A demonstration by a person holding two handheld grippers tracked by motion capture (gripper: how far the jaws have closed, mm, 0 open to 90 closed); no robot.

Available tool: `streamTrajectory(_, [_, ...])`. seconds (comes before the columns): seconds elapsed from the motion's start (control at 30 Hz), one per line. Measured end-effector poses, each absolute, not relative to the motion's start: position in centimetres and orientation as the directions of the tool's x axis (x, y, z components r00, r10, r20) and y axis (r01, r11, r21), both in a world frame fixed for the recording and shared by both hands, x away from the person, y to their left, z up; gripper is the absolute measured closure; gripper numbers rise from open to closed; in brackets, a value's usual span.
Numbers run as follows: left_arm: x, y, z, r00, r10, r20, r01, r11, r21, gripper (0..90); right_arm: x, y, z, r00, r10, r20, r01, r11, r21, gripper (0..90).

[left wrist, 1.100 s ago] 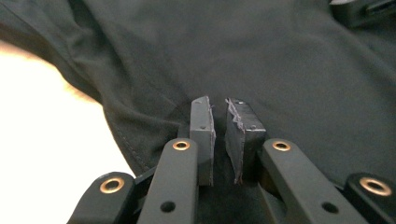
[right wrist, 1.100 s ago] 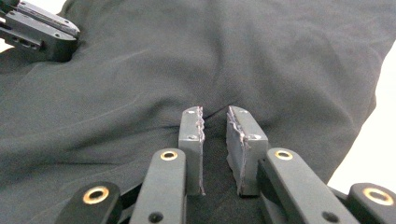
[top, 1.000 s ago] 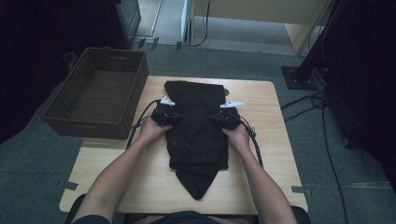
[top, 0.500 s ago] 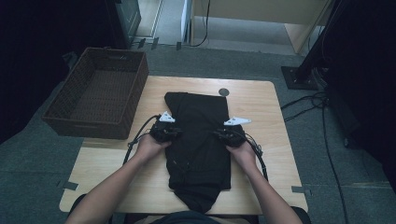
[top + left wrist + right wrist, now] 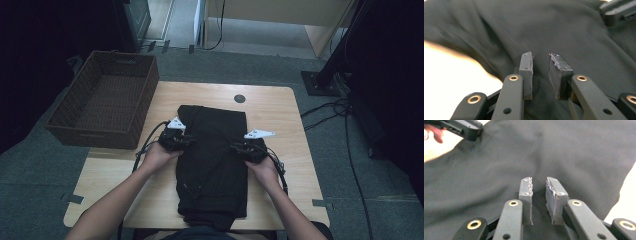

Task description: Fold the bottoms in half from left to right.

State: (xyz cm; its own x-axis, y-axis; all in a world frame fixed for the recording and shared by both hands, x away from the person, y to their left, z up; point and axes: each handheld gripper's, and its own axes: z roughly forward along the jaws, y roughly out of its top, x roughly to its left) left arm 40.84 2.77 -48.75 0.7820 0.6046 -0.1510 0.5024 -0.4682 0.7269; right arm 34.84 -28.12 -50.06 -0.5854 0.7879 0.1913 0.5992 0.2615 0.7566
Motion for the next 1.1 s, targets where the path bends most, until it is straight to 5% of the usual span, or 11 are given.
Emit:
streamTrajectory(0.2, [45.8, 2.0, -48.3, 0.753, 0.644, -0.136, 0.507, -0.435, 0.744, 69.8, 38.2, -27.8, -49.5, -0.575, 0.807, 0.13, 0.575, 0.286, 0.766, 74.3])
streamTrajectory(0.67, [52.2, 0.8, -49.1, 0.718, 0.691, -0.086, 0.538, -0.472, 0.699, 61.4, 42.7, -27.1, -50.6, -0.546, 0.818, 0.181, 0.619, 0.248, 0.745, 70.1])
streamTrajectory(0.97, [52.9, 1.2, -50.1, 0.702, 0.705, -0.1, 0.572, -0.476, 0.668, 87.2, 43.1, -26.5, -51.6, -0.564, 0.81, 0.159, 0.613, 0.282, 0.738, 70.4])
streamTrajectory(1.1, [53.1, 2.5, -49.7, 0.669, 0.736, -0.103, 0.597, -0.45, 0.664, 88.4, 42.8, -26.7, -51.9, -0.59, 0.798, 0.125, 0.574, 0.306, 0.759, 72.7])
